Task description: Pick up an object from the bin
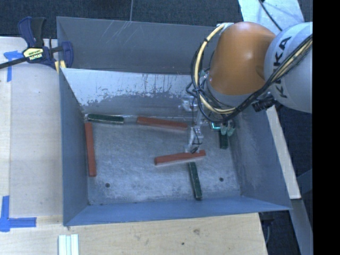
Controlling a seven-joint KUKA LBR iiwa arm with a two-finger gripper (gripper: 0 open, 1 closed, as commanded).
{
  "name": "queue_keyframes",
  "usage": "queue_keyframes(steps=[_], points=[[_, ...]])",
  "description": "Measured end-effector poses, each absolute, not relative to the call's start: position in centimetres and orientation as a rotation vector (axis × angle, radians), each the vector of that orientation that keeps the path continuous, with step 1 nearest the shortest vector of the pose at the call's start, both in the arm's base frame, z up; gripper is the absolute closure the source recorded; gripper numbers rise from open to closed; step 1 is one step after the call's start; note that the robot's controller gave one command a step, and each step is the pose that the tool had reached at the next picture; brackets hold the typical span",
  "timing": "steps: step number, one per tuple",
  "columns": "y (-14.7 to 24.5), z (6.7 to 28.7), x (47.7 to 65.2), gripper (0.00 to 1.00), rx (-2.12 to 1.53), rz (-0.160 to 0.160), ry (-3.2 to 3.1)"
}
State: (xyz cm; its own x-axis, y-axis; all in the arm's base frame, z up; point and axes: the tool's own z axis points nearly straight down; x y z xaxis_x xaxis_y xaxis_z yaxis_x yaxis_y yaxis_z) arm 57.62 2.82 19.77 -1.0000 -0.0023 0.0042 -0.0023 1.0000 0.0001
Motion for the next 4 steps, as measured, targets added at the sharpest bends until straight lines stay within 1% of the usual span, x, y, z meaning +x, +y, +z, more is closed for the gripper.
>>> queue_keyframes(steps=[1, 2, 3, 4], points=[[1.9, 6.6, 55.7, 0.00, -0.017, 0.000, -3.138], [2.6, 10.1, 53.9, 0.00, -0.162, 0.000, -3.137], [2.1, 10.5, 54.8, 0.00, -0.233, -0.001, -3.139], [1.7, 6.9, 54.7, 0.00, -0.343, 0.000, -3.122]])
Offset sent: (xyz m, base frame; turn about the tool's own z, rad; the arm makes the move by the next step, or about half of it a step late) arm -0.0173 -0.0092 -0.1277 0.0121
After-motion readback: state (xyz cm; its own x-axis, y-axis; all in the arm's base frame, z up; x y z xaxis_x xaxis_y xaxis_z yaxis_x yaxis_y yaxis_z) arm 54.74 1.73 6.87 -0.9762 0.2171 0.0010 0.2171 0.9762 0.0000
